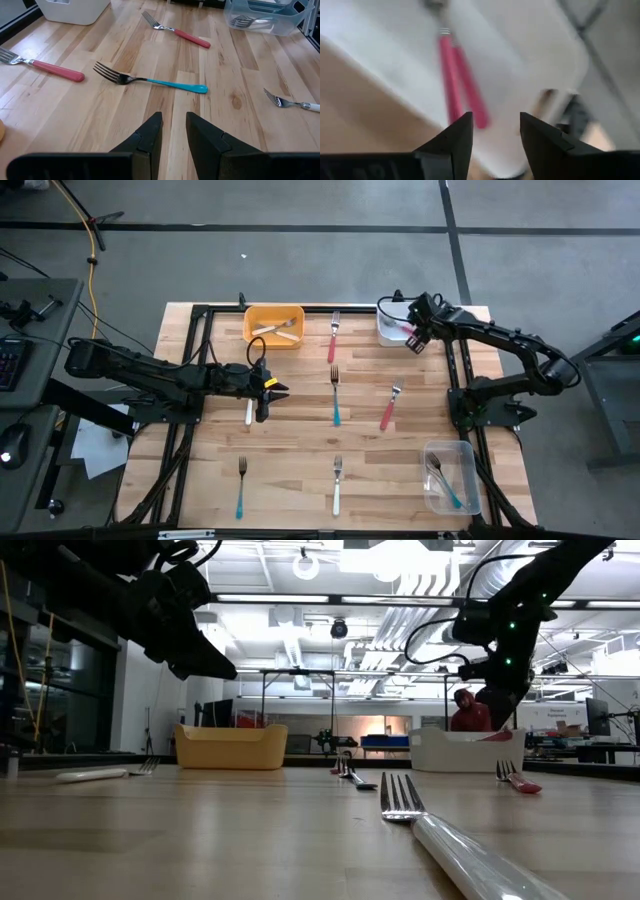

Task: Sort silverware by color (type)
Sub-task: Put the bottom left pink fork into the white bin

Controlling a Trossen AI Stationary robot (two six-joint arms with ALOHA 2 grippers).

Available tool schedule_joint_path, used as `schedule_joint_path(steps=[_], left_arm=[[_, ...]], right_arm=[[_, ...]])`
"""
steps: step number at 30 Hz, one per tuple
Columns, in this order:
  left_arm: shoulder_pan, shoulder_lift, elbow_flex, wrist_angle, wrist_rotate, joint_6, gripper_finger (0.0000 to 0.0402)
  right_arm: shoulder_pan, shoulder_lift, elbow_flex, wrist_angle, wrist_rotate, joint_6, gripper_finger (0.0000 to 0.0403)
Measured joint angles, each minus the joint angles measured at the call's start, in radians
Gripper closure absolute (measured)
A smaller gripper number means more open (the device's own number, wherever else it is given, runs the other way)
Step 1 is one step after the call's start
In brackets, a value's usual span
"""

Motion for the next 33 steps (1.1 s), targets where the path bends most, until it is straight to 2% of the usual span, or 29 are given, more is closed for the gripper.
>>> schedule_joint_path(steps=[2,5,12,15,17,20,26,29,33], left_arm=[[0.0,0.0,0.0,0.0,0.0,0.0,0.0323],[0.0,0.0,0.0,0.0,0.0,0.0,0.0323],[0.0,0.0,0.0,-0.001,0.0,0.0,0.0323],[0.0,0.0,0.0,-0.001,0.0,0.0,0.0323],[0.0,0.0,0.0,-0.001,0.0,0.0,0.0323],[0.0,0.0,0.0,-0.001,0.0,0.0,0.0323],[0.0,0.0,0.0,0.0,0.0,0.0,0.0323],[0.0,0.0,0.0,0.0,0.0,0.0,0.0323],[0.0,0.0,0.0,-0.001,0.0,0.0,0.0323]], right_arm=[[-0.005,0.004,0.0,0.001,-0.055,0.012,0.025],[-0.008,0.011,0.0,0.002,-0.063,0.013,0.0269],[-0.008,0.014,0.006,0.003,-0.111,0.01,0.0367],[-0.008,0.012,0.039,-0.001,-0.101,0.04,0.0383],[-0.006,0.011,0.052,-0.007,-0.135,0.041,0.0376],[0.0,0.011,0.058,-0.004,-0.193,0.04,0.0343],[0.008,0.012,0.041,-0.035,-0.198,0.061,0.0266],[-0.004,0.012,0.036,-0.044,-0.209,0.088,0.0255],[-0.024,0.02,0.031,-0.055,-0.294,0.091,0.0264]])
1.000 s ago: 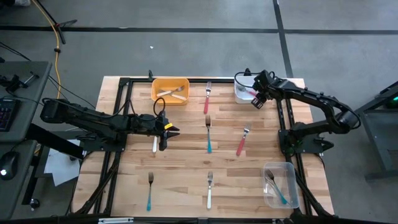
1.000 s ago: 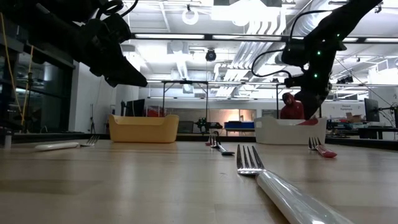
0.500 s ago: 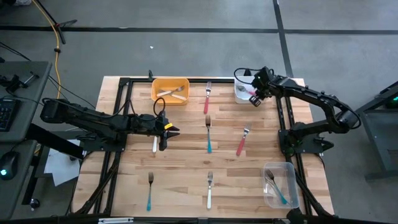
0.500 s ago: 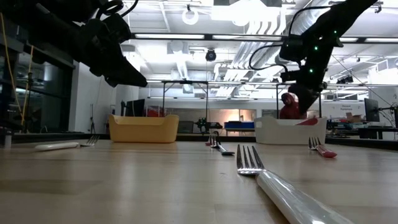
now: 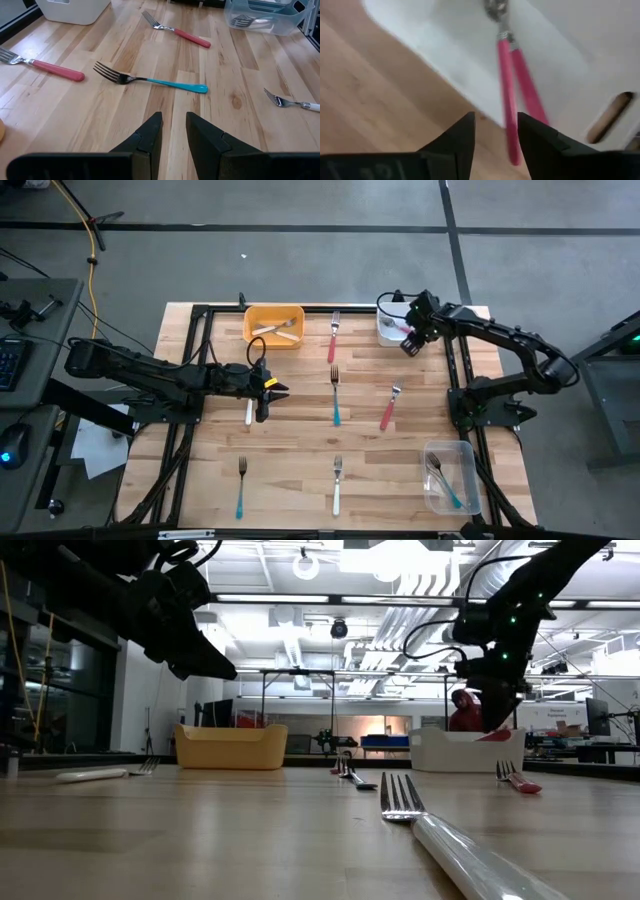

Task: Sort silverware by color (type)
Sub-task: Put the bottom left pink fork into the white bin

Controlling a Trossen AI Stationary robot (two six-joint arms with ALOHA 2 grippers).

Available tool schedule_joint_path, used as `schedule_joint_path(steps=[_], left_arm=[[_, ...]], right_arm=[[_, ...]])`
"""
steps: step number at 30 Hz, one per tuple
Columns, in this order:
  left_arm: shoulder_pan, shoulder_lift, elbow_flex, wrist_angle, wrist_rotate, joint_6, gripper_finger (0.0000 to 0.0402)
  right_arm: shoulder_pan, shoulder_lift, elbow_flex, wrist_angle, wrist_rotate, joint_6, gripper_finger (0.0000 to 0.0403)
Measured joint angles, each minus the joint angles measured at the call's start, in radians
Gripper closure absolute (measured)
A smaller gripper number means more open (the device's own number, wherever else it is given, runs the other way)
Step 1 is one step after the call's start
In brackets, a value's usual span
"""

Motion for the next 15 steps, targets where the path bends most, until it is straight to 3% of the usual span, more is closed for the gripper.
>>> schedule_joint_path(steps=[15], left_arm=[[0.0,0.0,0.0,-0.006,0.0,0.0,0.0323]], right_arm=[[-0.016,0.053,-0.001,-0.02,0.022,-0.001,0.0279]])
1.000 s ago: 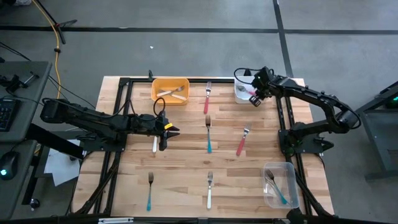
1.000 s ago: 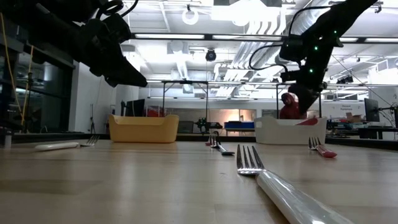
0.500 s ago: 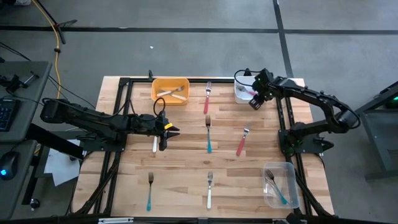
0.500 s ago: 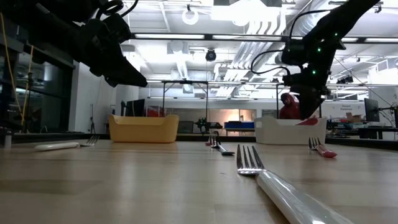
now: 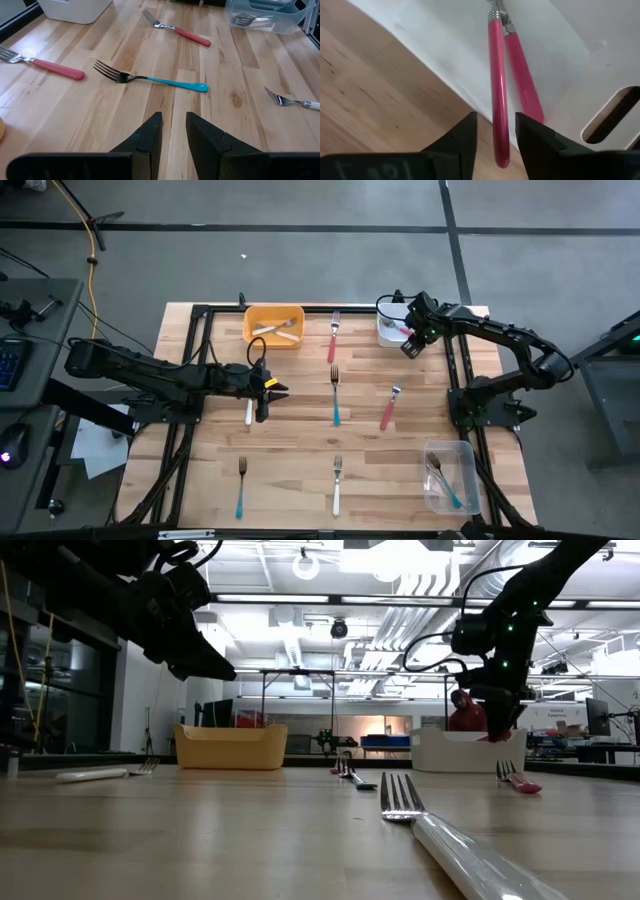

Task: Sort silverware by color (type)
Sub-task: Put the bottom left pink fork into the white bin

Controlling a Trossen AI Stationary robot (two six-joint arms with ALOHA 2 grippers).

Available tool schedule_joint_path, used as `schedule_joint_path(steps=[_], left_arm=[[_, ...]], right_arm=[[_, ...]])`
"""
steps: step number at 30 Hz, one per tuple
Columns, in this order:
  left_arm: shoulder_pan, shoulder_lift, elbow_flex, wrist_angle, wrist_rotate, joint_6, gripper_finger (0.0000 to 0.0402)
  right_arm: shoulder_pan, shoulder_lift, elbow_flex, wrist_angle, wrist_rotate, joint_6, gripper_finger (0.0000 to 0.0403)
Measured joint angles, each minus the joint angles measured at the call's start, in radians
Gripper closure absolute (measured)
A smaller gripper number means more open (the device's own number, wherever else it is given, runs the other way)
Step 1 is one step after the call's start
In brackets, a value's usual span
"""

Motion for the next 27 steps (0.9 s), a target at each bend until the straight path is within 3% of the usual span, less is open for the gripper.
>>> schedule_joint_path(steps=[7,18,24,27], left_arm=[[0.0,0.0,0.0,0.0,0.0,0.0,0.0323],[0.0,0.0,0.0,-0.001,0.0,0.0,0.0323],[0.0,0.0,0.0,-0.001,0.001,0.0,0.0323],[0.0,0.0,0.0,-0.001,0.016,-0.001,0.0323]], right_arm=[[0.0,-0.005,0.0,0.0,-0.009,0.003,0.0377],[-0.021,-0.1,0.068,-0.117,-0.136,0.048,0.0377],[-0.124,-0.114,0.094,-0.168,-0.361,0.055,0.0377],[-0.198,-0.092,0.088,-0.162,-0.416,0.06,0.0377]])
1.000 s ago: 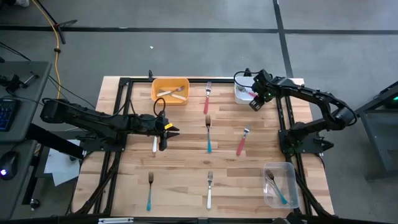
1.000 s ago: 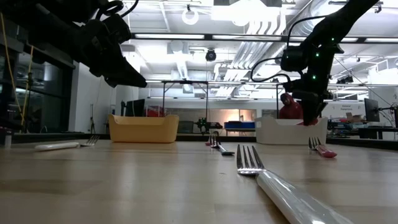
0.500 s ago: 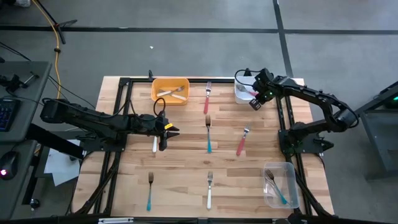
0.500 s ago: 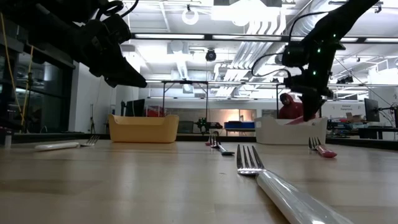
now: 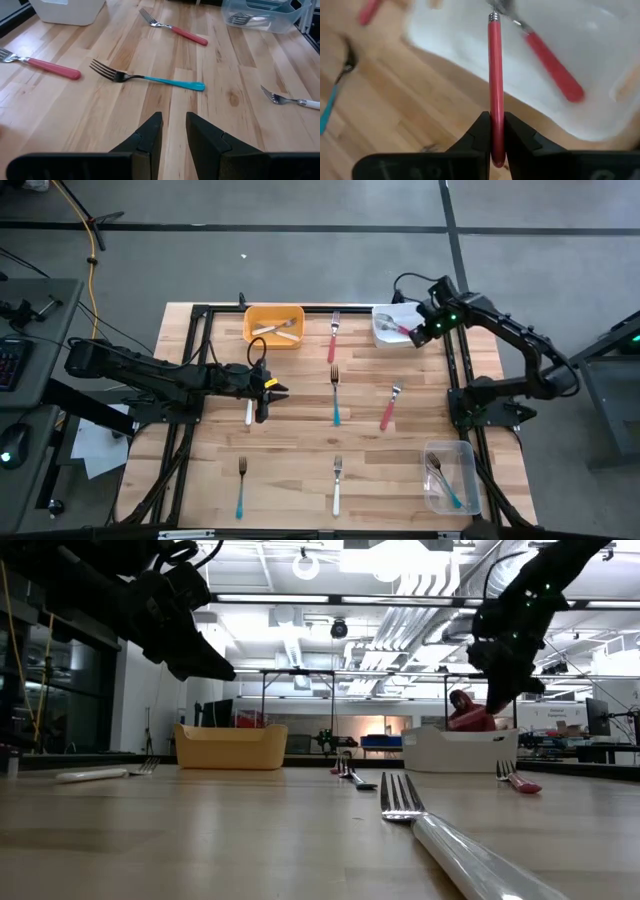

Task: Sort silverware by color (type)
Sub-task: Put the bottom left pink fork into the white bin

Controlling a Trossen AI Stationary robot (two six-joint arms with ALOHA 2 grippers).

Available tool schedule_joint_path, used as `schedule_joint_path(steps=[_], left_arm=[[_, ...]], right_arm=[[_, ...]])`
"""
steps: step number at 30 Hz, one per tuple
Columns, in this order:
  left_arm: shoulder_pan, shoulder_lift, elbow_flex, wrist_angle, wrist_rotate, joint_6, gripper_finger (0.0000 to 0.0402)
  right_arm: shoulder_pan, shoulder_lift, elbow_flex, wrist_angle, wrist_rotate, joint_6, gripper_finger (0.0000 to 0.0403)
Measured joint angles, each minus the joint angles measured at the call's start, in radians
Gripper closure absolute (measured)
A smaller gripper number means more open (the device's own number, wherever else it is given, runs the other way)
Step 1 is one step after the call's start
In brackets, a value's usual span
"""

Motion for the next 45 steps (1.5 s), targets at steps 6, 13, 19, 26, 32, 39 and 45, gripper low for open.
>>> schedule_joint_path(steps=[6,13,19,26,32,39,45], left_arm=[[0.0,0.0,0.0,0.0,0.002,0.0,0.0323],[0.0,0.0,0.0,0.0,0.002,0.0,0.0323],[0.0,0.0,0.0,0.0,0.003,0.0,0.0323],[0.0,0.0,0.0,-0.015,0.003,0.0,0.0323],[0.0,0.0,0.0,-0.014,0.003,0.0,0.0323],[0.0,0.0,0.0,-0.014,0.003,0.0,0.0323],[0.0,0.0,0.0,-0.014,0.003,0.0,0.0323]], right_arm=[[-0.063,0.037,-0.004,0.016,0.018,0.02,0.0377],[-0.063,0.038,-0.004,0.066,0.034,0.027,0.0331],[-0.063,0.037,-0.004,0.089,0.103,0.023,0.0291],[-0.018,0.012,-0.004,0.073,0.135,-0.081,0.0287],[0.177,0.01,-0.004,0.056,0.359,-0.122,0.0286],[0.196,0.051,0.035,0.117,0.41,-0.112,0.0286],[0.177,0.22,0.116,0.058,0.401,-0.118,0.0275]])
